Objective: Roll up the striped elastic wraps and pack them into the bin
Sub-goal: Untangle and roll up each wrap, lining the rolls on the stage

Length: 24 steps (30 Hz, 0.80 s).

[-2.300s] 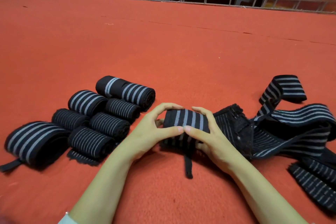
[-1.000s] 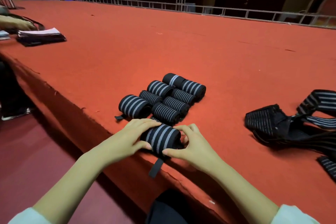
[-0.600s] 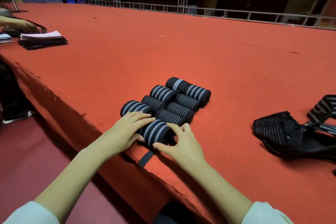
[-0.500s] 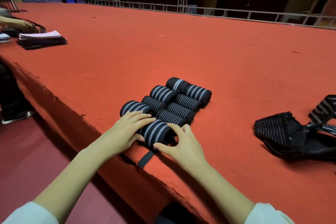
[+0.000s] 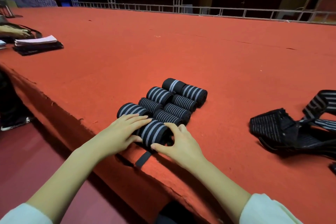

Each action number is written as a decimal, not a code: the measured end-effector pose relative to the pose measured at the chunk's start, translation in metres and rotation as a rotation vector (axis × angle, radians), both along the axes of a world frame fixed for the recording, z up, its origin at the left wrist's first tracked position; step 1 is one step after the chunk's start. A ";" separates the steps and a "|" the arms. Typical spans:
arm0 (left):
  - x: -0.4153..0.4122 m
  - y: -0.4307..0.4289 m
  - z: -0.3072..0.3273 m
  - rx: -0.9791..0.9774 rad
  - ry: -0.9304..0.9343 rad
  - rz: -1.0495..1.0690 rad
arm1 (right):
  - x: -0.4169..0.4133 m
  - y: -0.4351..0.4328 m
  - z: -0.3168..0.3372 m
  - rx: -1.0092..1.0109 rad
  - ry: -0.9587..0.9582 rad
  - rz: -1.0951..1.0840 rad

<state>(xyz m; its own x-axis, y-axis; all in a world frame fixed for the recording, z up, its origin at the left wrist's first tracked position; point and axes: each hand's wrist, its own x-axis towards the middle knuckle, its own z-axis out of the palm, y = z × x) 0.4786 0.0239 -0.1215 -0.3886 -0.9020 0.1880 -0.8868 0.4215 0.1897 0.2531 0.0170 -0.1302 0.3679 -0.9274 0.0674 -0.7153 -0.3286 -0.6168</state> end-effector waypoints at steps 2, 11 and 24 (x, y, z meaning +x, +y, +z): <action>-0.007 0.006 0.018 0.060 0.013 0.013 | -0.007 0.002 0.010 -0.014 0.028 0.008; -0.128 -0.011 0.081 -0.023 -0.014 -0.158 | -0.115 0.009 0.068 -0.221 0.102 -0.151; -0.369 -0.050 0.075 0.026 -0.066 -0.410 | -0.371 0.039 0.078 -0.177 0.317 -0.556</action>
